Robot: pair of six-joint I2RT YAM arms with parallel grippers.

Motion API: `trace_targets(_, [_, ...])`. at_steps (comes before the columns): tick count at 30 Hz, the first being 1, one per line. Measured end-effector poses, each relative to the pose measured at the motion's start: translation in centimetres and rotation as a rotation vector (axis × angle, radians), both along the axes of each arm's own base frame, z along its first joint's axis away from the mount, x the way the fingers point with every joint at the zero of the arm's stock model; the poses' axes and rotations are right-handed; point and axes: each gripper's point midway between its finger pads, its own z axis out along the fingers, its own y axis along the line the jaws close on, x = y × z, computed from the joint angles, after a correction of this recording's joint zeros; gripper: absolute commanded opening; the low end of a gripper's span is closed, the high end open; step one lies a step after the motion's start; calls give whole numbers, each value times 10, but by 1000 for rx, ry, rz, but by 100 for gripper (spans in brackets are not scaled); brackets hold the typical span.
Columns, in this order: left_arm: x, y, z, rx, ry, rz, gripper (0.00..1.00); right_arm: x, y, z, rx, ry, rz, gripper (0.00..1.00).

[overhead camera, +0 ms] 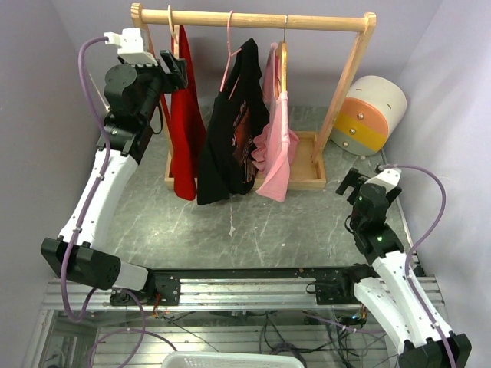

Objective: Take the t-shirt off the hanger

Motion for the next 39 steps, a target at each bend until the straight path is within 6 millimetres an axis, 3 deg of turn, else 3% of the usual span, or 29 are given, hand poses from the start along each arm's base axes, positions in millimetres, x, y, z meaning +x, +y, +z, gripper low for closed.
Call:
trace_targets(6, [0, 5, 3, 15, -15, 24, 80, -5, -12, 2, -80, -18, -29, 100])
trace_targets(10, [1, 5, 3, 18, -16, 26, 80, -4, -16, -7, -92, 11, -61, 100])
trace_targets(19, [7, 11, 0, 22, -12, 45, 80, -16, -9, -93, -134, 98, 25, 100])
trace_targets(31, [23, 12, -10, 12, -4, 26, 80, -7, 6, -71, -160, -25, 129, 100])
trace_targets(39, [29, 12, -13, 7, -2, 9, 80, -21, 8, -114, -187, 34, 133, 100])
